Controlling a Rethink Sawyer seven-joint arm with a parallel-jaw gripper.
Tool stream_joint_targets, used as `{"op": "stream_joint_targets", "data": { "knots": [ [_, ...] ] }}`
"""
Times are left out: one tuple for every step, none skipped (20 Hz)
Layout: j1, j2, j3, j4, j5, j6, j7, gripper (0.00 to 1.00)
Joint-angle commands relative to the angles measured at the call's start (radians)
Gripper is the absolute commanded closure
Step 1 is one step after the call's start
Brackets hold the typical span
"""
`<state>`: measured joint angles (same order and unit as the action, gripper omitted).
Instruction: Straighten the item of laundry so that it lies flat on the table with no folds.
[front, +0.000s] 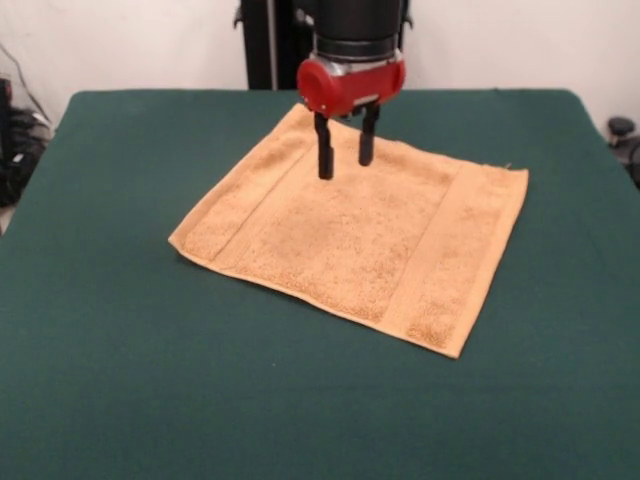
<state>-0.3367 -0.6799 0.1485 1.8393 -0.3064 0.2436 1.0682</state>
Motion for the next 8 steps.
{"op": "stream_joint_targets", "data": {
  "knots": [
    [0.051,-0.021,-0.003,0.075,0.052,-0.002,0.261,0.00],
    [0.046,-0.025,0.003,0.080,0.058,0.001,0.260,0.00],
    [0.045,-0.027,0.007,0.080,0.062,0.007,0.257,0.00],
    [0.044,-0.028,0.012,0.079,0.066,0.012,0.254,0.00],
    [0.044,-0.030,0.014,0.080,0.071,0.016,0.253,0.00],
    [0.042,-0.031,0.018,0.078,0.076,0.022,0.250,0.00],
    [0.043,-0.032,0.018,0.078,0.081,0.025,0.251,0.00],
    [0.041,-0.036,0.020,0.082,0.085,0.027,0.250,0.00]
  ]
}}
